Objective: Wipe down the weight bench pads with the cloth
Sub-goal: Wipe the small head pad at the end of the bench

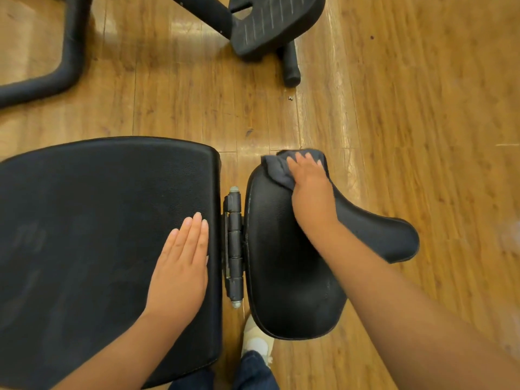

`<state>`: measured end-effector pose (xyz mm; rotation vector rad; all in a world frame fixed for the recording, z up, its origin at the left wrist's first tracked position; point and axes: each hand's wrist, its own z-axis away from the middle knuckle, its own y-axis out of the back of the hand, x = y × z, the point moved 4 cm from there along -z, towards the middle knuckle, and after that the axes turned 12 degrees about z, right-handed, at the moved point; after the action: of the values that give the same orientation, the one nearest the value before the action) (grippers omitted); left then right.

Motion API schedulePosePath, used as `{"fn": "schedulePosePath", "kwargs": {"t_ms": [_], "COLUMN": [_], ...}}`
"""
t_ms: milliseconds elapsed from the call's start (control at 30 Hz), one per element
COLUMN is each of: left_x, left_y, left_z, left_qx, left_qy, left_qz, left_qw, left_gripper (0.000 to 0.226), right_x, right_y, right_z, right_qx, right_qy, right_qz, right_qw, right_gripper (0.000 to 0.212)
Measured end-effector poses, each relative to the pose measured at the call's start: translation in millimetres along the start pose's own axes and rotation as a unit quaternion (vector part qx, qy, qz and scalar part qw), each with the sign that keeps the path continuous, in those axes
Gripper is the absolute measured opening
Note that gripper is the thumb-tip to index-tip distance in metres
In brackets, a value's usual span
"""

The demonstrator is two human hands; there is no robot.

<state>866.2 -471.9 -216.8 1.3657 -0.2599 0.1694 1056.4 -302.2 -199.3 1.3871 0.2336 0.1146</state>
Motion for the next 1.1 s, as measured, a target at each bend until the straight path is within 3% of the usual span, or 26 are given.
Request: {"fn": "schedulePosePath", "kwargs": {"t_ms": [67,200,300,467,600,733,967,1100], "left_x": [0,0,0,1,13,27,85,107], "left_y": [0,0,0,2,4,5,-2,-11], "left_z": [0,1,1,1,-1,-4,-24,-28], "left_qx": [0.003,0.003,-0.002,-0.004,-0.002,0.014,-0.009,-0.027], "left_qy": [-0.002,0.001,0.004,0.009,0.061,0.104,0.053,0.027], "left_qz": [-0.001,0.003,-0.001,0.001,0.029,0.07,0.144,0.153], "left_qw": [1.0,1.0,1.0,1.0,0.998,0.992,0.988,0.987], "left_gripper": [0.055,0.056,0.056,0.054,0.068,0.058,0.056,0.058], "right_x": [0,-2,-3,-1,-10,-14,-17,-13], "right_y": [4,9,1,-5,-12,-28,-55,-76], "right_z": [-23,-20,-25,14,63,122,235,270], "right_qx": [-0.021,-0.027,-0.038,0.065,0.121,0.116,0.094,0.088], "right_qy": [-0.033,-0.014,0.001,-0.001,0.013,0.033,0.061,0.092], "right_qz": [-0.025,-0.031,-0.004,-0.037,-0.03,-0.005,-0.03,-0.007], "right_qw": [0.999,0.999,0.999,0.997,0.992,0.993,0.993,0.992], "right_gripper": [0.032,0.032,0.018,0.045,0.057,0.05,0.058,0.046]}}
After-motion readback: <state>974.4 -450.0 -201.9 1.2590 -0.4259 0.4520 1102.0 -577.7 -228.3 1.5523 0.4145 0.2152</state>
